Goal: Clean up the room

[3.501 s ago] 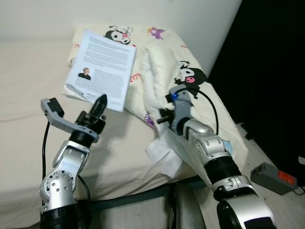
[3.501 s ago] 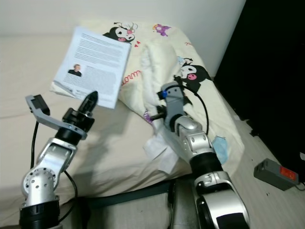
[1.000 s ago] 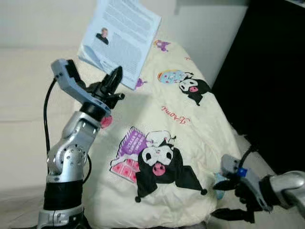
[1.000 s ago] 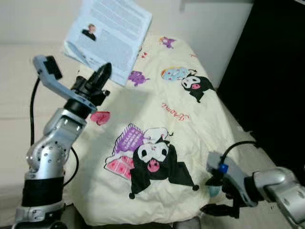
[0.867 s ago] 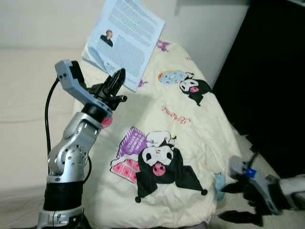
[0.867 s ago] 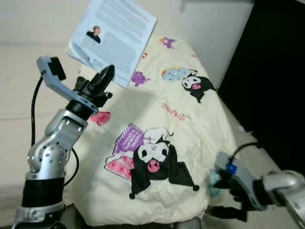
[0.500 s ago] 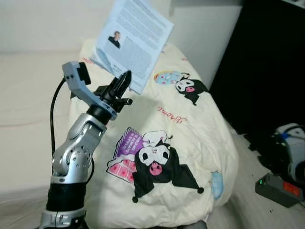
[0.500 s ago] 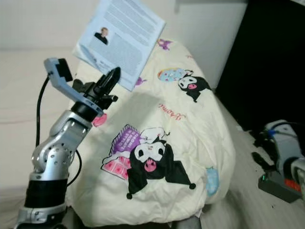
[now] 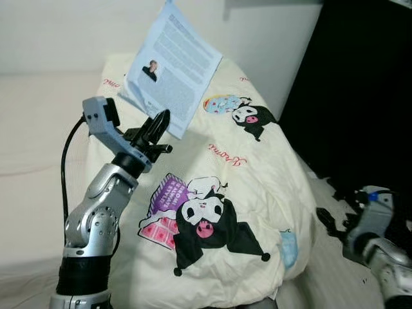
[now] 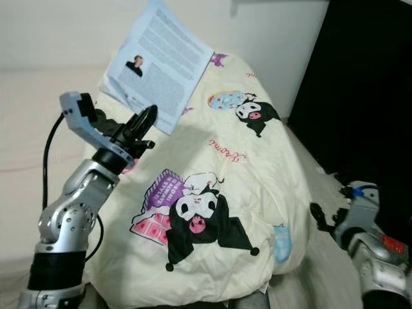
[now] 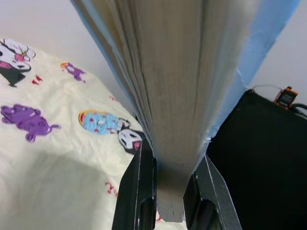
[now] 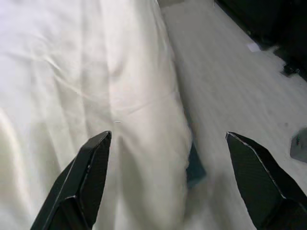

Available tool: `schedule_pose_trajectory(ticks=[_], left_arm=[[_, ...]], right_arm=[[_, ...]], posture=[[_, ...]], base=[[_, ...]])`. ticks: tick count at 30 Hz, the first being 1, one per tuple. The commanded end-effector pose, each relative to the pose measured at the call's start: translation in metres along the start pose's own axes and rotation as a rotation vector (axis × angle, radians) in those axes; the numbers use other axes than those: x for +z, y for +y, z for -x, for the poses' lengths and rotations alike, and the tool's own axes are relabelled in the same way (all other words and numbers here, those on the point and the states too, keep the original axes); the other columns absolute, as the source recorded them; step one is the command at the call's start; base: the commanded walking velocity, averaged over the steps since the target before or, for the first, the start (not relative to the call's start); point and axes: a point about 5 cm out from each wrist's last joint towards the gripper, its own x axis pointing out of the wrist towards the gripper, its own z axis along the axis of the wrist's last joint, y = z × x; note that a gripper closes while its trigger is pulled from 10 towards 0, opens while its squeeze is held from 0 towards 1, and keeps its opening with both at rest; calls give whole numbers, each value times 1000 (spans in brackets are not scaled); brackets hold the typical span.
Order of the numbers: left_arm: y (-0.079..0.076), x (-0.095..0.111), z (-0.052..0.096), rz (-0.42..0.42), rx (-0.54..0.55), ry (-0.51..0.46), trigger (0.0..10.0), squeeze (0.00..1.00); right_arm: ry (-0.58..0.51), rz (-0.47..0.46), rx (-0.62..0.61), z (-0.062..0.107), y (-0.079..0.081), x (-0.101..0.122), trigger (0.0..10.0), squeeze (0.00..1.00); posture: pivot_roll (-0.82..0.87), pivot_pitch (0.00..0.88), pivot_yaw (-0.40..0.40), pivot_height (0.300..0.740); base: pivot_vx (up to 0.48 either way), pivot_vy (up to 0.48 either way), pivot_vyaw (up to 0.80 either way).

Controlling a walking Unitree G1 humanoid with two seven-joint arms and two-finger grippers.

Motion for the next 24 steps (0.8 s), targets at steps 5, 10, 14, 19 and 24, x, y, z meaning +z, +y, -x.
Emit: schedule_pose_trajectory(ticks=[5,10,14,19,24], left_arm=[[-1,10,4,-46,-11,-29,10000,0],[9,15,16,-77,23,-1,10000,0],[14,18,22,-97,43,11,10000,0],[13,17,22,-107,36,16,10000,0],[12,16,22,-111,32,22,10000,0]], right_arm=[[20,35,-1,-7,11,-10,10000,0],[32,102,6,-12,15,-11,10000,0],[22,133,-3,-12,10,-8,0,0],[3,146,-13,-14,7,-5,0,0],[-13,143,-18,-13,4,-3,0,0]], posture=[[-57,99,-39,342],[-44,125,-34,342],[-32,139,-30,342],[-30,143,-29,342],[-31,140,-29,342]], base=[[0,0,0],[0,0,0],[0,0,0],[0,0,0],[0,0,0]])
